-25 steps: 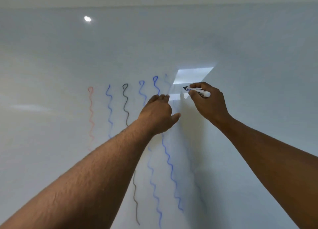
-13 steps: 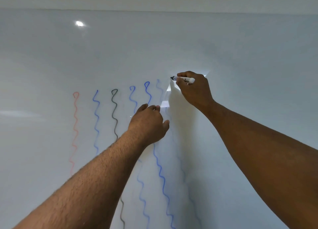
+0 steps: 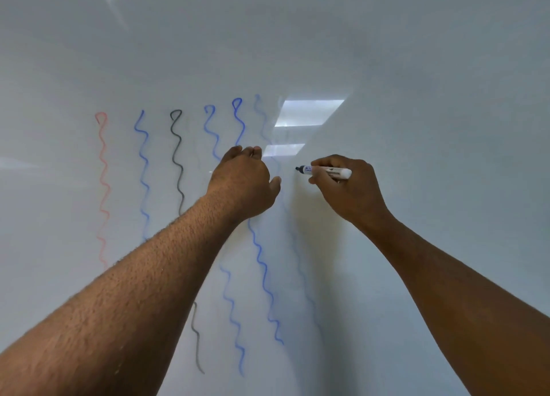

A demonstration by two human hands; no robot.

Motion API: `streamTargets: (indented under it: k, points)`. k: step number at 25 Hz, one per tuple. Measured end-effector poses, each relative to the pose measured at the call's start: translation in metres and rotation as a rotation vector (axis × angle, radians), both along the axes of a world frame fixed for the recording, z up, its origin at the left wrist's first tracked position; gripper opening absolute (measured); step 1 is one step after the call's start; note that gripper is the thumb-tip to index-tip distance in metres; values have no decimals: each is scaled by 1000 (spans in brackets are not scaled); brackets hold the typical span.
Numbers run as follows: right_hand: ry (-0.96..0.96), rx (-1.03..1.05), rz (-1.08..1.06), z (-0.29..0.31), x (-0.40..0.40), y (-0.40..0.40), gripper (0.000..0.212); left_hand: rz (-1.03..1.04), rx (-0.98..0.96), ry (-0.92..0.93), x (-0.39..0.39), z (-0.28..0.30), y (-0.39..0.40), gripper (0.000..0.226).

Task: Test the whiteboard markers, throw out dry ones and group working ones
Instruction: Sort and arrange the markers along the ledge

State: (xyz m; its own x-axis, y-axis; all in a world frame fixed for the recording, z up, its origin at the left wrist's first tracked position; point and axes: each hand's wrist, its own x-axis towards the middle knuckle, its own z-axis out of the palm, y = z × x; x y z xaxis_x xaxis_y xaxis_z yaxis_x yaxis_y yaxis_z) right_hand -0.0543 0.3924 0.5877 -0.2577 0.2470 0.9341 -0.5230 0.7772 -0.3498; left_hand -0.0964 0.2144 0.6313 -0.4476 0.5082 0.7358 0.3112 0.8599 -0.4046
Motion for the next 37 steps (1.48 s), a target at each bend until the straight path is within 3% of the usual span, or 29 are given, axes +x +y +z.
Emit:
streamTargets:
  k: [8,15,18,22,24,28,31,33,37]
  points:
    - [-91,-313,105,-113,24,15,13,-64,20,-1,-1,-51,1,62]
    - [-250,-415,62,-188,39,21,9,-105,44,-51,3,-113,7,63]
    - [-337,-470,73,-218,49,16,8,-162,78,-100,2,-159,8,62]
    - [-369,-620,111,-263,60,4,7,-397,233,-59,7,-241,7,56]
    - [-397,-675,145,-288,68,-5,8,-461,369,-192,16,-287,5,56]
    - [-511,-780,219,-341,94,-26,11,-396,853,-884,42,-382,-3,70]
    - [-649,-818,322,-386,127,-45,13,-370,1244,-1303,64,-440,-16,65]
    - [-735,-813,398,-412,148,-62,16,-314,1335,-1449,82,-468,-25,62]
    - [-884,-827,456,-446,163,-93,20,-217,1301,-1573,110,-509,-47,61]
